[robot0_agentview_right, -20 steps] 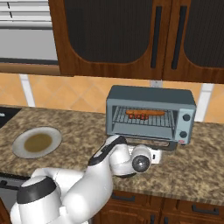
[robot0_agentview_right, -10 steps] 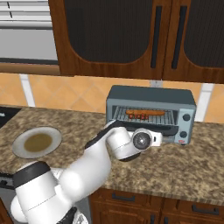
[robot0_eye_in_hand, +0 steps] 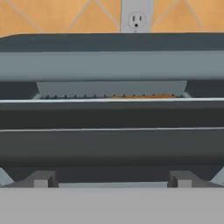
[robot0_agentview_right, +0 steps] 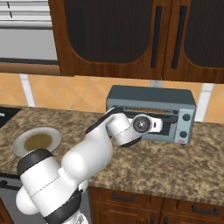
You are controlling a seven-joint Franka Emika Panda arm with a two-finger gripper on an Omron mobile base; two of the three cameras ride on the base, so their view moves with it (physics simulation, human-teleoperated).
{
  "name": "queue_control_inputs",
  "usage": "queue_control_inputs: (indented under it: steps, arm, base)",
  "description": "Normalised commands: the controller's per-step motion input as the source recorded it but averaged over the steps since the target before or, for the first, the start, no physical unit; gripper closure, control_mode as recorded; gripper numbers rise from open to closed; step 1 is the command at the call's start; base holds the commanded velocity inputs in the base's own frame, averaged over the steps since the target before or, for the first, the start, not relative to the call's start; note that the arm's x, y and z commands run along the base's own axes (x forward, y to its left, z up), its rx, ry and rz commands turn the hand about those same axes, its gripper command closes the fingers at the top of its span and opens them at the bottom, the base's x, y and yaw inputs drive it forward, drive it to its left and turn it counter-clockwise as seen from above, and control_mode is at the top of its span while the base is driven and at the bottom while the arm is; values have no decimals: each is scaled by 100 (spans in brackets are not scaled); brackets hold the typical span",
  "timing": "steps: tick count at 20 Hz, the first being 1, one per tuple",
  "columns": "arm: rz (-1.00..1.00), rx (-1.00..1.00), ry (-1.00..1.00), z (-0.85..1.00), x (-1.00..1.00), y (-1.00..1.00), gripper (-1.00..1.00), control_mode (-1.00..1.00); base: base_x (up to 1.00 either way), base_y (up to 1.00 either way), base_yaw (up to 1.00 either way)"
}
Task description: Pick up the kebab skewer and baguette bread, and place them inside the toaster oven. Close the toaster oven door and start by setting the timer.
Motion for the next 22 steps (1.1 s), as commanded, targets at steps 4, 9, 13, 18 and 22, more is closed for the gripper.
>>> queue_control_inputs:
  steps: [4,9,13,18,22]
  arm:
    - [-1,0,-17,-21,0,0,-100,-100]
    - [0,0,-29,-36,3,0,-100,-100]
    - [0,0,-22,-32,11,0,-100,-100]
    - [0,0,-2,-2,29,3,-100,-100]
    - [0,0,0,0,45,0,-100,-100]
  base:
    - [0,0,0]
    - [0,0,0]
    - [0,0,0]
    - [0,0,0]
    - [0,0,0]
